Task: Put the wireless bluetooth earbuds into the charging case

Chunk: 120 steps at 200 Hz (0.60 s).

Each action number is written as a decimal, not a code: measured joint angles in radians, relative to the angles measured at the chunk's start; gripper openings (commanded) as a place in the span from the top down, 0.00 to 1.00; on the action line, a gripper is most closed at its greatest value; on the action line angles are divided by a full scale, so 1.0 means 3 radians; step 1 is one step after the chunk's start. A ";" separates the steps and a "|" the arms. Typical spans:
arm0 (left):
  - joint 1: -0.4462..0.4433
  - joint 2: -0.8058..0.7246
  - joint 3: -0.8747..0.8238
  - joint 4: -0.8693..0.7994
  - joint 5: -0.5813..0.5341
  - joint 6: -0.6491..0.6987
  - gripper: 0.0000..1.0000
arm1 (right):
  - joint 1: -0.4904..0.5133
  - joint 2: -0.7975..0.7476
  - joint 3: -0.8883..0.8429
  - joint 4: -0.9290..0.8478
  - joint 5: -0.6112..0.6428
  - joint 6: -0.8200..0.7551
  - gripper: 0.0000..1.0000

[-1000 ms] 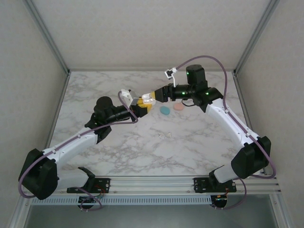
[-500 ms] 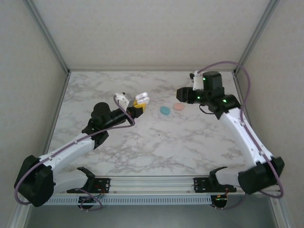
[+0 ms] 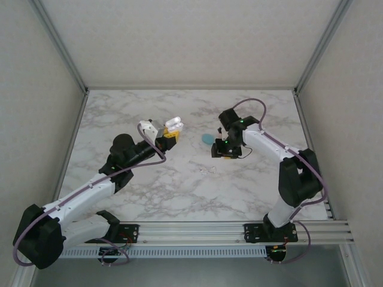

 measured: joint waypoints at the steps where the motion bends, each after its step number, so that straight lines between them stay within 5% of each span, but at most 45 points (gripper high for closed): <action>1: 0.0000 -0.0003 -0.0003 0.0000 -0.0003 0.0000 1.00 | 0.0003 0.0004 0.0000 0.0000 0.0004 0.0001 0.53; 120: 0.0000 -0.0179 -0.0078 -0.0031 -0.0153 0.0109 1.00 | 0.0292 0.0456 0.0280 -0.0219 0.0348 0.0042 0.55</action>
